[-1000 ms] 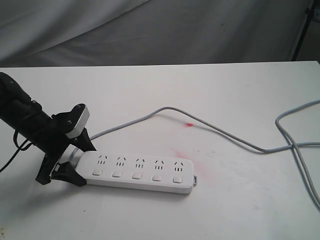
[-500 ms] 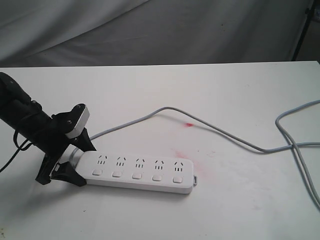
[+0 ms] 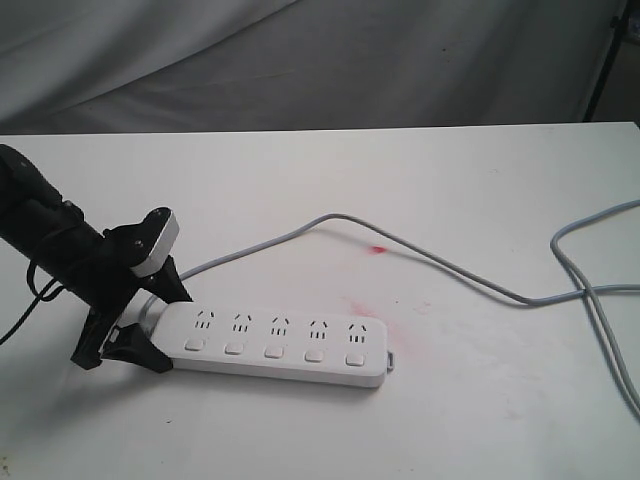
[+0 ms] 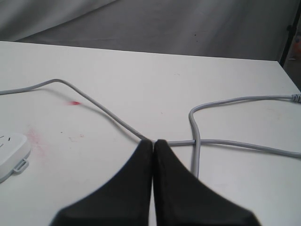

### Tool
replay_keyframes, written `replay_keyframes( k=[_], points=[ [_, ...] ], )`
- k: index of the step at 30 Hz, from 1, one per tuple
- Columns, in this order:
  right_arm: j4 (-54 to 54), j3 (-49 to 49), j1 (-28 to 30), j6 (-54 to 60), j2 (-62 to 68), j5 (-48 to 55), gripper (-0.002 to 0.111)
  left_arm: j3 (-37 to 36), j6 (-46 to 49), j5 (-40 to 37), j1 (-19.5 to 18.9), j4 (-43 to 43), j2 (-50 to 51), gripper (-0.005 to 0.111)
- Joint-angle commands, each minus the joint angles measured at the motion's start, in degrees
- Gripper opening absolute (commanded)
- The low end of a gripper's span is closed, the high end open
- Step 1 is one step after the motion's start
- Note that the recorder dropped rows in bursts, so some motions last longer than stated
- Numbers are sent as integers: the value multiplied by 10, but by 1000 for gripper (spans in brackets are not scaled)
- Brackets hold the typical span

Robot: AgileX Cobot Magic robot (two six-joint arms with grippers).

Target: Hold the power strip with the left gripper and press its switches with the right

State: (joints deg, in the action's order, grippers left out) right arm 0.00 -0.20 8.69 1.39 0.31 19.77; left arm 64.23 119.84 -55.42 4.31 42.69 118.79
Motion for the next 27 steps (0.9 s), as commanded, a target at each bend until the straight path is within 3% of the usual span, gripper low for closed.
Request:
replay_keyframes(
  k=[1, 27],
  points=[
    [-5, 2, -2, 1, -3, -2, 0, -3, 1, 2, 3, 3, -1, 0],
    [-5, 2, -2, 1, -3, -17, 0, -3, 1, 2, 3, 3, -1, 0]
  ],
)
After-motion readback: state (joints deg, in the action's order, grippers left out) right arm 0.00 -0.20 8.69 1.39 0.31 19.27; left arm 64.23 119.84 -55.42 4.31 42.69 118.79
